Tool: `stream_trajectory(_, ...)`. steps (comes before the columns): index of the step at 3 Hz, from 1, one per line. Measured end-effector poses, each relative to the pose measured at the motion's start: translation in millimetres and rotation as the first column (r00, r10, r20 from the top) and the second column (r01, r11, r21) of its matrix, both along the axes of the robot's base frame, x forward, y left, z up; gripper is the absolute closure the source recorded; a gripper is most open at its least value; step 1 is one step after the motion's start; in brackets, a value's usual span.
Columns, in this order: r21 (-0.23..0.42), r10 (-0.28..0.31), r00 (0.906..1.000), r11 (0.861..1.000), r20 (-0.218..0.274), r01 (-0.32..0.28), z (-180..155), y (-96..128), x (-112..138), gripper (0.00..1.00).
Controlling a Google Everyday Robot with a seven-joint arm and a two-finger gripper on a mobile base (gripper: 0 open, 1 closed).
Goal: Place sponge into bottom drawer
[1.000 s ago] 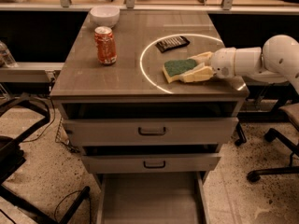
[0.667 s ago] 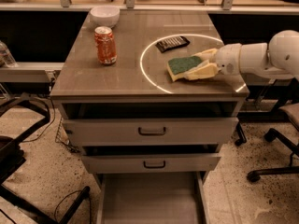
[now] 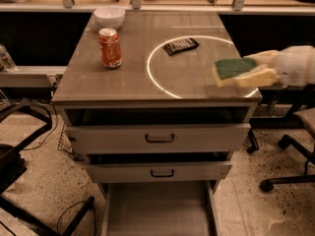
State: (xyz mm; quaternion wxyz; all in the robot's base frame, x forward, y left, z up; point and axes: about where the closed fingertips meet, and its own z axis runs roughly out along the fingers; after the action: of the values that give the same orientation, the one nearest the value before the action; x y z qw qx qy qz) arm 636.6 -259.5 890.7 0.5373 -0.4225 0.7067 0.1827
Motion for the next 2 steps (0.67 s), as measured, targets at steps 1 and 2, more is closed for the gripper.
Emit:
stream_trajectory(1, -0.041, -0.098, 0.9952, 0.994, 0.004, 0.098, -16, -53, -54, 1.0)
stream_trajectory(2, -0.06, -0.172, 0.9838, 0.984, -0.051, 0.168, -78, -91, -126, 1.0)
